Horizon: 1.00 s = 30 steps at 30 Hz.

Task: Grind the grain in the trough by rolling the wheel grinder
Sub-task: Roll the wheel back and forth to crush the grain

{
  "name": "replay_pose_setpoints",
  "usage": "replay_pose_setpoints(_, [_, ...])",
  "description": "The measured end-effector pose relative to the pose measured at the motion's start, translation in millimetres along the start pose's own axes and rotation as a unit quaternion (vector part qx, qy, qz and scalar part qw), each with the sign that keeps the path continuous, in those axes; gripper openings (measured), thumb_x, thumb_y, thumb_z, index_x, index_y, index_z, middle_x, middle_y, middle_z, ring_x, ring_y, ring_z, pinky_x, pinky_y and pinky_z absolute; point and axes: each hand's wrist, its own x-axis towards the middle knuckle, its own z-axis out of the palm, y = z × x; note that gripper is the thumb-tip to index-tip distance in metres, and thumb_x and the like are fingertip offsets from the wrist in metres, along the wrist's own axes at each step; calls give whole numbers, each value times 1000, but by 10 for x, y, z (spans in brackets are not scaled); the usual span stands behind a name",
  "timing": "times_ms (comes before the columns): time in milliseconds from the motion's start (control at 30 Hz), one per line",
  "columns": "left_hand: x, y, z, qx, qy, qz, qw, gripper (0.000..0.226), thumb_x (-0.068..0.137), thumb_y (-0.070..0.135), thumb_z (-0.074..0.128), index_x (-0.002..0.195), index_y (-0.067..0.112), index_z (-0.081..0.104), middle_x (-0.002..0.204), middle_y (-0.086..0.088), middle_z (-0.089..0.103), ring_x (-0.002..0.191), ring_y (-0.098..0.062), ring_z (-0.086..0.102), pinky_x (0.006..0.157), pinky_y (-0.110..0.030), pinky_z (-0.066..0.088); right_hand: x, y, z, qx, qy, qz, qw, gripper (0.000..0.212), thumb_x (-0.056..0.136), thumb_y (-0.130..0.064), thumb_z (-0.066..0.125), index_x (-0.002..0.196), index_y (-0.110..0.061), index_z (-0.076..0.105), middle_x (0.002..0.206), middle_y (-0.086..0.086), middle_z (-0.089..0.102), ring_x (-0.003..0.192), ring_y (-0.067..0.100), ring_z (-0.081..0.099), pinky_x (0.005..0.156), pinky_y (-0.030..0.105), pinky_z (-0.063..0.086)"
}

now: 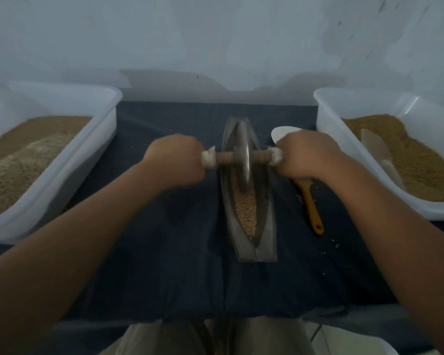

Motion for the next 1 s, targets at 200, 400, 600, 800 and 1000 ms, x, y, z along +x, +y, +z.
replay_pose_setpoints(200, [-645,-126,197,-21,35,65,997,32,74,57,48,60,28,49,52,12,49,46,-6,44,45,-22,27,-595,50,-3,45,-88,-64,993,28,81,-53,64,66,-30,62,62,-6,63,57,8,60,50,26,38])
replay_pose_setpoints(400, [301,-2,117,14,60,-66,996,26,80,45,63,70,23,56,70,3,57,59,-19,52,61,-32,45,228,10,70,-24,96,22,995,44,91,-58,51,65,-24,62,64,-3,60,59,18,58,61,37,55])
replay_pose_setpoints(600, [-113,30,50,30,29,8,999,23,81,43,62,68,26,52,69,7,58,59,-18,54,56,-30,43,-108,59,156,2,51,3,999,33,93,-50,57,68,-30,62,65,-8,60,60,11,57,53,31,42])
replay_pose_setpoints(800, [-645,22,33,106,178,119,971,51,62,48,70,54,33,22,45,16,24,37,-3,17,49,-14,13,-825,104,262,81,-45,-11,996,29,74,-63,58,66,-35,59,59,-12,61,53,1,57,48,27,42])
replay_pose_setpoints(1000, [349,25,-19,50,59,-16,997,33,85,53,60,71,23,60,72,2,60,65,-24,60,63,-34,52,152,46,249,3,111,43,993,36,90,-56,52,67,-28,58,64,-7,58,59,15,56,54,30,42])
